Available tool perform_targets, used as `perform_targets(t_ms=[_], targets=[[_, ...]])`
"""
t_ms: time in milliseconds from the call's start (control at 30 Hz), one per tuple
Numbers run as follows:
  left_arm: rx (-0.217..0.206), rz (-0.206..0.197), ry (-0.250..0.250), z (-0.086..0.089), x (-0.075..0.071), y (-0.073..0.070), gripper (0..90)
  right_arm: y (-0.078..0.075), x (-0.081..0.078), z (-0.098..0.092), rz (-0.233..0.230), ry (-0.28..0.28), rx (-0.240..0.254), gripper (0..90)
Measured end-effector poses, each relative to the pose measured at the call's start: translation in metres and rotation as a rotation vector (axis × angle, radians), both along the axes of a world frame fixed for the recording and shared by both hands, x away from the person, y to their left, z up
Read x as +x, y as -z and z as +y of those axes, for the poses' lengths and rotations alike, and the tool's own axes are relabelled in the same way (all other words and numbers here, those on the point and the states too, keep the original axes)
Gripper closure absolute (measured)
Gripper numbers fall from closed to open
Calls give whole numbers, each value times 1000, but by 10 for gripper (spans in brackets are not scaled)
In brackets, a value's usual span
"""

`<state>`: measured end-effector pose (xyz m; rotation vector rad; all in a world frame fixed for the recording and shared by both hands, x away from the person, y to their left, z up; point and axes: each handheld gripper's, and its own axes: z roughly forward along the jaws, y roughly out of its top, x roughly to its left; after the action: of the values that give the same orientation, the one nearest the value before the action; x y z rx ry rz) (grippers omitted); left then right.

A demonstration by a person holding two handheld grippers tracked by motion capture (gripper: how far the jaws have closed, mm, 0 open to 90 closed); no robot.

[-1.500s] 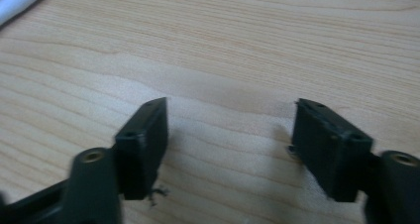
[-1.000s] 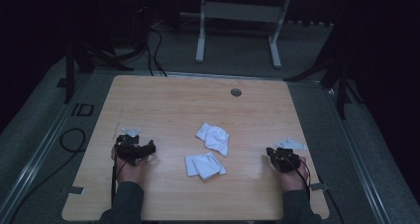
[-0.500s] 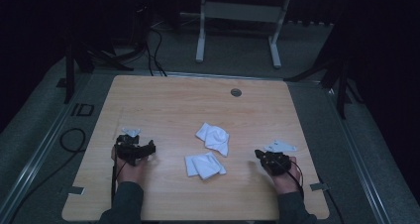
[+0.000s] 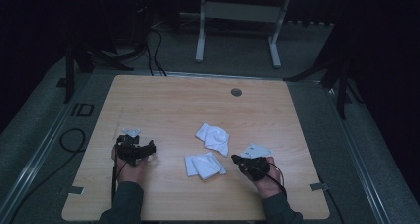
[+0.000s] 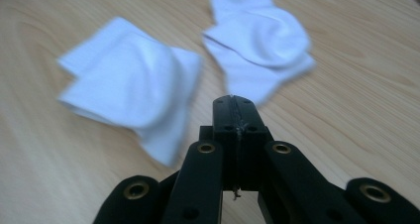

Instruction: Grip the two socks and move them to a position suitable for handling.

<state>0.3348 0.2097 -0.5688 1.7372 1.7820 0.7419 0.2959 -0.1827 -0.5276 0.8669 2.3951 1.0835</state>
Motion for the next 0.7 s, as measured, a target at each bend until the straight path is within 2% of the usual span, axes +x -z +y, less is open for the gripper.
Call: perform_targets(t_ms=[133,367,533,633,700], targets=[[0,0,0,0,0,0,136,0,-3,18,21,-55,19,887],[0,0,0,0,0,0,136,6,-10,47,41,-148,-8,879],[0,0,0,0,0,0,136,10,-15,58,56,-187,-23,877],[0,0,0,0,0,0,136,15,-19,71,69,-236,-38,877],[0,0,0,0,0,0,136,16,-19,74,74,-243,-44,877]])
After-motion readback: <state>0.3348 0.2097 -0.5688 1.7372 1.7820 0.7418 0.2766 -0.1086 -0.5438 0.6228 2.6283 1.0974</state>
